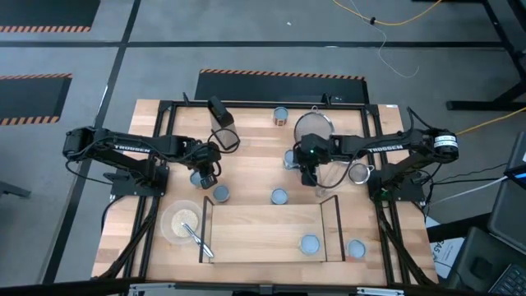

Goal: Pick and place cans onto a shelf
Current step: Put the canned mix veggies on the shelf, then put the top canned diced tomatoes on the shelf

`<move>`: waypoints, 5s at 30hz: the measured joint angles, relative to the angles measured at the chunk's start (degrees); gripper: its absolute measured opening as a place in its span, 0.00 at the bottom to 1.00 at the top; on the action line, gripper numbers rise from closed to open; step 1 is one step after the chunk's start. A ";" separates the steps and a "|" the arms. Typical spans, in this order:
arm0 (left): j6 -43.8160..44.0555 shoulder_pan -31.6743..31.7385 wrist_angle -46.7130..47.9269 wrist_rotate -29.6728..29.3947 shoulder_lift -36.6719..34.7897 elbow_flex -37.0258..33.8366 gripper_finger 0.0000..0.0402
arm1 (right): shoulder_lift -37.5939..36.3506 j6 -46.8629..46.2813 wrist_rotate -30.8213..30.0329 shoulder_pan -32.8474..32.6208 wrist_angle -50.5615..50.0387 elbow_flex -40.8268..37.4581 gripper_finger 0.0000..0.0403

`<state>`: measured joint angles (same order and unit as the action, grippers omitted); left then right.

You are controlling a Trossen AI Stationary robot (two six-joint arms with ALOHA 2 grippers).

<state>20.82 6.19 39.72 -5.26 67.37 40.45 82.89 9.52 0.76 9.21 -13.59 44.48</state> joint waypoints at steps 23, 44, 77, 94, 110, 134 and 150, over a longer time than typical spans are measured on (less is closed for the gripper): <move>0.04 -0.01 0.00 -0.02 0.00 0.00 0.18 | -0.02 0.00 -0.03 -0.04 2.22 -0.76 0.03; 0.07 0.01 0.00 -0.01 0.00 0.00 0.18 | 0.00 -0.57 -0.13 -4.72 -18.39 19.53 0.02; 1.18 0.01 -0.48 -0.02 0.00 0.00 0.18 | -0.04 -40.74 -17.64 -43.82 -24.68 16.93 0.03; 1.18 -0.01 -0.46 -0.01 0.00 0.00 0.18 | -0.02 -40.57 -14.18 -44.19 -22.16 15.14 0.03; 1.16 0.01 -0.44 0.00 0.00 0.00 0.18 | -0.02 -40.34 -14.17 -44.17 -22.23 15.14 0.16; 1.18 -0.01 -0.44 0.00 0.00 0.00 0.18 | -0.02 -36.07 -11.17 -44.15 -30.27 24.82 0.18; 1.14 0.01 -3.60 0.00 0.00 -0.02 0.18 | -0.02 -25.55 -14.67 -41.99 -39.57 31.66 0.18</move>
<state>21.96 6.20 36.12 -5.26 67.37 40.42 82.87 -16.03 -13.91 -32.77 -53.16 76.14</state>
